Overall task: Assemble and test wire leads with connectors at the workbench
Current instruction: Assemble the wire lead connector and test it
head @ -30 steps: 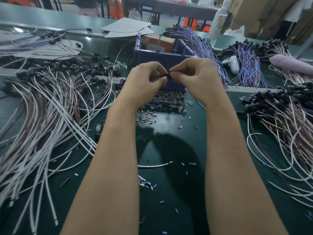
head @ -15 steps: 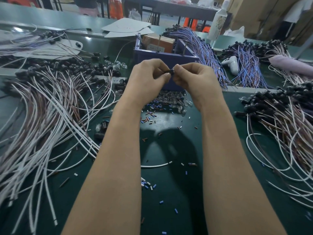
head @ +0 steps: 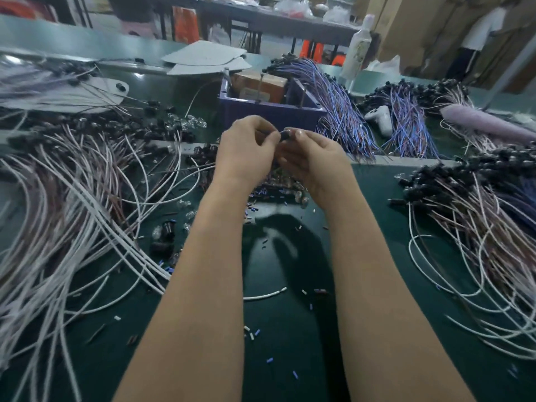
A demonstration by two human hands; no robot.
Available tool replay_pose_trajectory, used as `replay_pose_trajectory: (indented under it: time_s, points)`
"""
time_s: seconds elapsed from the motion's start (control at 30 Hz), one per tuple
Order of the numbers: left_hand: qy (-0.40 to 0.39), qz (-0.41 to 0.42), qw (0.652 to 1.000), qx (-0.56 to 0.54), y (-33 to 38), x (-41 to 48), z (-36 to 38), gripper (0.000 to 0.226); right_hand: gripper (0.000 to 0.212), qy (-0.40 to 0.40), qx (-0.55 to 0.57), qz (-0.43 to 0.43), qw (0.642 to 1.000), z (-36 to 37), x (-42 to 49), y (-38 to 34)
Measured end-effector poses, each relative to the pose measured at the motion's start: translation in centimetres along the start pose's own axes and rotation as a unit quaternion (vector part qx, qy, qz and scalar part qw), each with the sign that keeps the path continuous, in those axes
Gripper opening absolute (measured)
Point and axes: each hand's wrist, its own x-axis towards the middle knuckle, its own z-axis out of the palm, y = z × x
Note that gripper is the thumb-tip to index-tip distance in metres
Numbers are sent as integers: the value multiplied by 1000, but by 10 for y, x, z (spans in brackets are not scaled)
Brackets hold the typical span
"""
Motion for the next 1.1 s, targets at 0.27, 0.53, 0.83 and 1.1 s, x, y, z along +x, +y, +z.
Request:
replay_pose_trajectory:
  time_s: [0.27, 0.53, 0.83, 1.1]
  points:
    - [-44, -39, 997, -57, -12, -4, 4, 16, 11, -30, -88, -24, 995, -10, 10, 2]
    - [-82, -14, 996, -21, -12, -8, 6, 20, 13, -32, -225, -73, 971, -12, 11, 1]
    - [-104, 26, 994, -26, -8, -12, 0, 18, 14, -70, -61, 11, 996, -18, 6, -1]
    - [-85, -24, 995, 45, -8, -9, 7, 21, 13, -1, -345, -76, 936, -5, 13, -2]
